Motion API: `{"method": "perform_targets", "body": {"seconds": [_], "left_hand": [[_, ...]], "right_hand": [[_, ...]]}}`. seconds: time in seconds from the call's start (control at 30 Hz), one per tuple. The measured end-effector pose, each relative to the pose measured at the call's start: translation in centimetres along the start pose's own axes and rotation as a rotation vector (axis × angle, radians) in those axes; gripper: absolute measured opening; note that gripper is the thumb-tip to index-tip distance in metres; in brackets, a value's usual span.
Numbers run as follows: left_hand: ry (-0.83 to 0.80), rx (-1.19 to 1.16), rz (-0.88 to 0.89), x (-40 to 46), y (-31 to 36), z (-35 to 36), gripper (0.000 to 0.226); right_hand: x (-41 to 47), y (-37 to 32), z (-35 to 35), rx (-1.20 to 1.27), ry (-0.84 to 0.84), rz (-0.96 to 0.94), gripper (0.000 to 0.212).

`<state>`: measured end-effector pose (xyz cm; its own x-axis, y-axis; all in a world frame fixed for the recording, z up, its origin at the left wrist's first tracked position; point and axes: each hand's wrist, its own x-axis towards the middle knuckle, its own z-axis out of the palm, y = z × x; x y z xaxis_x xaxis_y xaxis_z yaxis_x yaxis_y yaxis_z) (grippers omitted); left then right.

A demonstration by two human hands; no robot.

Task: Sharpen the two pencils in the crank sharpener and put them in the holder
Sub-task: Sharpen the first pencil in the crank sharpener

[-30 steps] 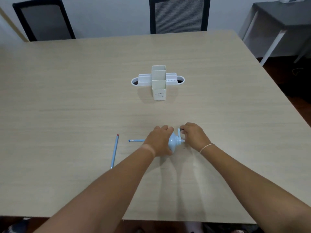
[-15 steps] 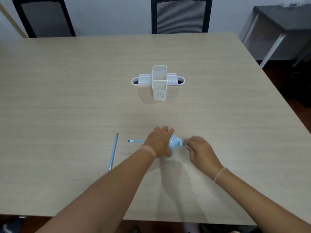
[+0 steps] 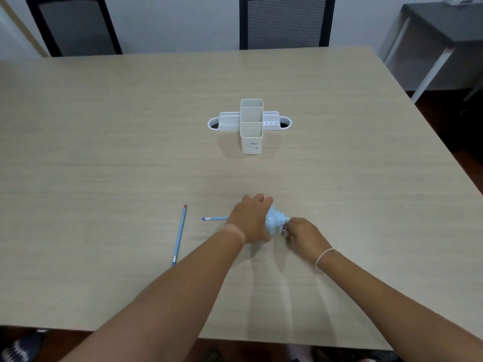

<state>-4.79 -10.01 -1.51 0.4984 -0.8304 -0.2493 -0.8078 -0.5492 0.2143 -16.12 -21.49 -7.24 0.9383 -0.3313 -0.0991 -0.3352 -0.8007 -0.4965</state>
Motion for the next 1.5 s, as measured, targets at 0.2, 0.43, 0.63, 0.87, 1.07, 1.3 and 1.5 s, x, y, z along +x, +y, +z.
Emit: {"method": "perform_targets", "body": {"seconds": [0.2, 0.43, 0.63, 0.87, 1.07, 1.3, 1.5], "left_hand": [[-0.002, -0.001, 0.006, 0.0, 0.1, 0.0, 0.056], [0.000, 0.012, 0.017, 0.0, -0.1, 0.0, 0.051], [0.009, 0.015, 0.007, 0.0, 0.0, 0.0, 0.056], [-0.005, -0.004, 0.014, -0.1, -0.1, 0.0, 0.057], [-0.010, -0.002, 0.018, 0.0, -0.1, -0.1, 0.056], [-0.004, -0.005, 0.016, 0.0, -0.2, 0.0, 0.055], [-0.006, -0.012, 0.005, 0.0, -0.1, 0.0, 0.055]], "right_hand": [[-2.8, -1.6, -3.3, 0.084, 0.216, -0.145, 0.017], [4.2, -1.1, -4.0, 0.029, 0.104, 0.043, 0.017], [0.6, 0.1, -0.2, 0.009, 0.014, 0.021, 0.015], [-2.8, -1.0, -3.3, 0.095, 0.219, -0.220, 0.031], [2.3, -0.9, -5.1, 0.103, 0.260, -0.158, 0.020], [3.7, 0.3, -2.2, 0.040, 0.028, -0.002, 0.015], [-2.1, 0.4, -0.6, 0.093, 0.015, -0.108, 0.024]]}}
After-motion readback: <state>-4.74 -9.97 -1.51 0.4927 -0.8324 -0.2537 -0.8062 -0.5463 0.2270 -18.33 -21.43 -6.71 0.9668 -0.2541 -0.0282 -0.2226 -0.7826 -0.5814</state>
